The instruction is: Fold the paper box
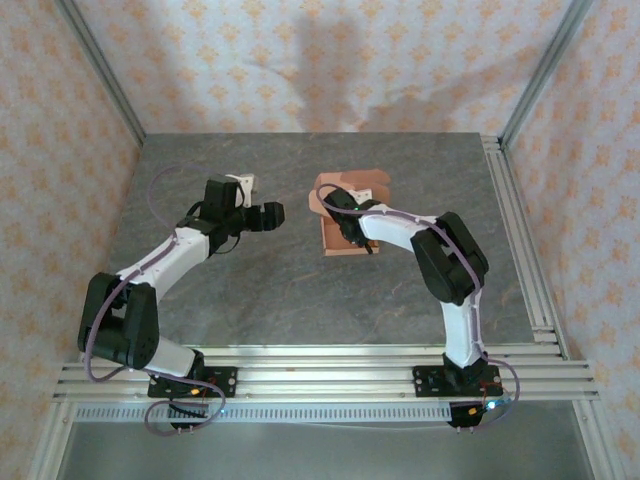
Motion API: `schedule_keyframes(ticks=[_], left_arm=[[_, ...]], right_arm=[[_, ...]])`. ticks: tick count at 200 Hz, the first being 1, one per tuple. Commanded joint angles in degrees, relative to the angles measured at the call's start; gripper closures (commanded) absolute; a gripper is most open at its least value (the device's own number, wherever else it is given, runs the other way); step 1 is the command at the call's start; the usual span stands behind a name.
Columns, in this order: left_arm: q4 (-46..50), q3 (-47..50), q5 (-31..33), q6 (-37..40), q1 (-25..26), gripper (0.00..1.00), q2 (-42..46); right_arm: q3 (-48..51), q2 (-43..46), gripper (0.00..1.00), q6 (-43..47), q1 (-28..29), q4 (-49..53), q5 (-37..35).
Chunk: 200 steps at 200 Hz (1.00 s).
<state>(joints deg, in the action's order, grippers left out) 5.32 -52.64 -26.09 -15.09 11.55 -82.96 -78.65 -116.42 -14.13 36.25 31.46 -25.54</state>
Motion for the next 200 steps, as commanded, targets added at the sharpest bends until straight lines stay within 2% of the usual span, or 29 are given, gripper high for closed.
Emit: schedule_keyframes(ticks=[1, 14, 25, 33, 52, 64, 111, 137, 151, 170, 200], left_arm=[[-1.7, 0.5, 0.8, -0.4, -0.7, 0.14, 1.9], [-1.2, 0.3, 0.6, -0.3, -0.7, 0.14, 2.2], [-0.9, 0.3, 0.7, -0.1, -0.8, 0.14, 2.7], [-0.8, 0.3, 0.8, 0.0, -0.8, 0.14, 2.9], [-0.6, 0.3, 0.7, 0.0, -0.8, 0.14, 3.2], [-0.5, 0.2, 0.7, 0.0, -0.9, 0.14, 3.2], [-0.6, 0.4, 0.9, -0.3, -0.9, 0.14, 3.2], [-0.8, 0.3, 0.8, -0.3, -1.0, 0.14, 3.1], [-0.5, 0.1, 0.7, -0.2, -1.0, 0.14, 3.2], [-0.1, -0.2, 0.6, 0.0, -0.9, 0.14, 3.2], [0.1, -0.7, -0.2, -0.4, -0.9, 0.14, 2.9]], right_arm=[[4.1, -3.6, 0.89, -0.1, -1.2, 5.0, 5.2], [5.3, -1.2, 0.87, -0.2, -1.6, 2.8, 8.3], [5.7, 0.3, 0.96, -0.2, -2.0, 2.2, 8.9], [5.7, 0.8, 0.98, 0.1, -2.1, 2.3, 8.5], [5.4, 0.9, 0.95, 1.2, -2.4, 2.7, 8.1], [5.5, 0.3, 1.00, 1.7, -2.5, 2.6, 7.5], [3.8, -4.1, 1.00, 2.4, -1.0, 5.5, 1.3], [4.2, -2.6, 1.00, 2.1, -1.0, 4.3, 3.9], [5.4, 0.7, 0.92, 1.8, -1.6, 1.7, 7.6], [6.7, 4.9, 0.76, 2.0, -2.4, -1.3, 10.6], [7.1, 8.8, 0.67, 2.3, -2.8, -2.8, 10.5]])
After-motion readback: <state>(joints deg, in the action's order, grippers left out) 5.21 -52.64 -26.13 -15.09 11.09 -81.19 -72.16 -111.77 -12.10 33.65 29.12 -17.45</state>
